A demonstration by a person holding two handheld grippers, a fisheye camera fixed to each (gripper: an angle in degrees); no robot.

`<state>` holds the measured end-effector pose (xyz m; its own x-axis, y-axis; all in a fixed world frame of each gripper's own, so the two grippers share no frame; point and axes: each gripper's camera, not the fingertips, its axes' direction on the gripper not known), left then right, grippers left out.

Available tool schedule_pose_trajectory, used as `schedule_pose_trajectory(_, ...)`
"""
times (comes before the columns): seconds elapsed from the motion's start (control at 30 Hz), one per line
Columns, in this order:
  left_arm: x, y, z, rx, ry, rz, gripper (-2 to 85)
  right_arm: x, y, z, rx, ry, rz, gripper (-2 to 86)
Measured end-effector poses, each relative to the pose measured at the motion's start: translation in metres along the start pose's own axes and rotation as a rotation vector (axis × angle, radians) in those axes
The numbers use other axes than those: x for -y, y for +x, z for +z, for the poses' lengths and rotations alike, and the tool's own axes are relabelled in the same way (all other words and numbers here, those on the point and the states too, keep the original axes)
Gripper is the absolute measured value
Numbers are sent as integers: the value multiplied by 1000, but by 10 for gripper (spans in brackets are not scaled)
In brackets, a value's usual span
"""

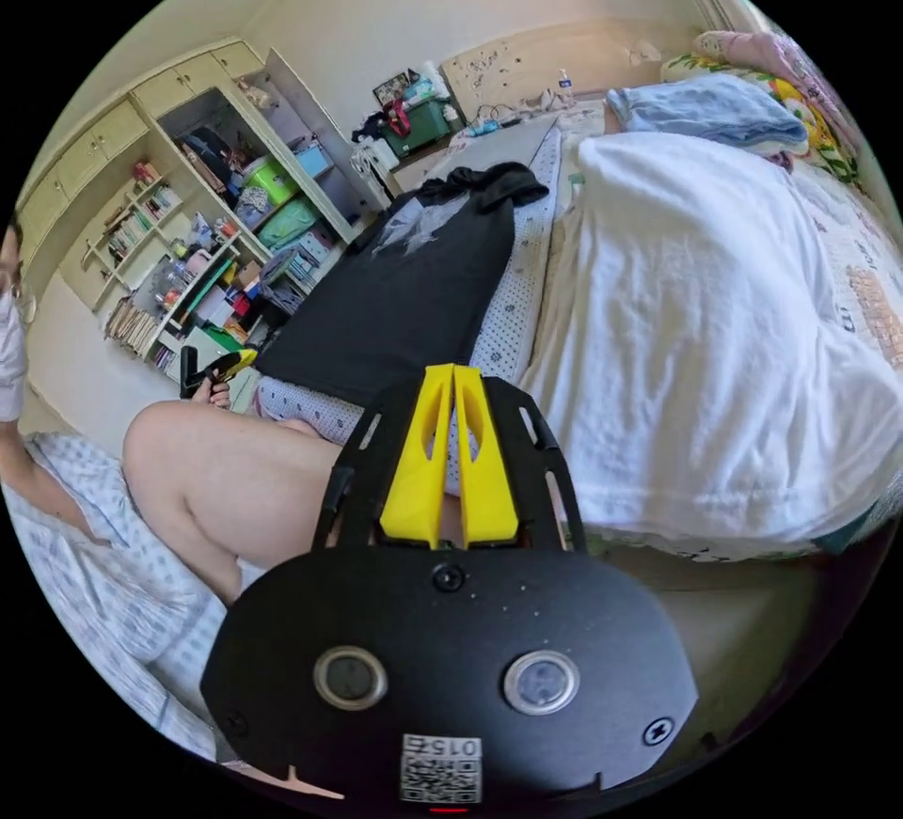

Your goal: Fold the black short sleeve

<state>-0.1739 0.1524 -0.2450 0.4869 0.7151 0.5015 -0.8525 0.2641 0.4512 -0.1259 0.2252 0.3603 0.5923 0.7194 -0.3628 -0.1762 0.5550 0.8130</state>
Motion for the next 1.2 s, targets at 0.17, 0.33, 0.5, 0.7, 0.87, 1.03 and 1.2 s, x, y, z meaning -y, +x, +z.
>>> schedule_pose_trajectory(0.17,2,26,-34,-198,287,121,23,-6,14,47,490,184,-73,-5)
schedule_pose_trajectory(0.33,27,18,14,-470,167,112,-6,3,69,179,773,-49,163,-5)
schedule_pose_trajectory(0.5,48,38,21,-470,43,158,-9,3,84,230,840,-64,200,-5)
schedule_pose_trajectory(0.7,54,35,30,-466,-116,57,-9,6,97,291,926,-190,249,-5)
schedule_pose_trajectory(0.87,52,50,42,-377,-212,54,-9,7,102,311,924,-176,261,-5)
schedule_pose_trajectory(1.03,49,59,47,-373,-262,54,-9,15,95,325,854,-335,250,-6)
schedule_pose_trajectory(1.2,39,68,59,-422,-339,-24,-9,9,108,316,825,-360,302,-6)
